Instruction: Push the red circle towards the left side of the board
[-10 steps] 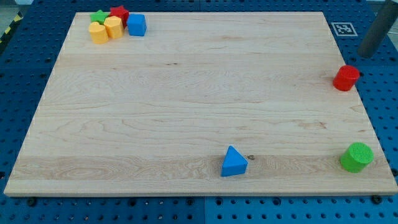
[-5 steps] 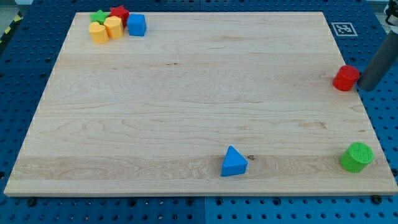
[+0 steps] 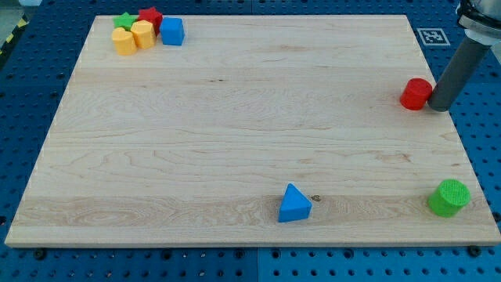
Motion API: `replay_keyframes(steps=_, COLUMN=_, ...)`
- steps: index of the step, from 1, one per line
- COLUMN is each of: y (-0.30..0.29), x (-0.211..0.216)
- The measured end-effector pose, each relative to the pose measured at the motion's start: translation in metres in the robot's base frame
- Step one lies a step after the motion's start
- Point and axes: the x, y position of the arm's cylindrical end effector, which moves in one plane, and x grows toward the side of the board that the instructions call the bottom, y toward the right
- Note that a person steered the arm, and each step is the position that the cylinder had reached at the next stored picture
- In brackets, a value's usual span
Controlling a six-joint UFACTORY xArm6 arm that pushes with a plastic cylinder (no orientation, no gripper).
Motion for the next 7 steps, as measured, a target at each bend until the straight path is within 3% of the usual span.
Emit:
replay_keyframes(steps=4, y=-0.031, x=-0.046)
replay_keyframes(steps=7, y=-0.072, x=-0.047)
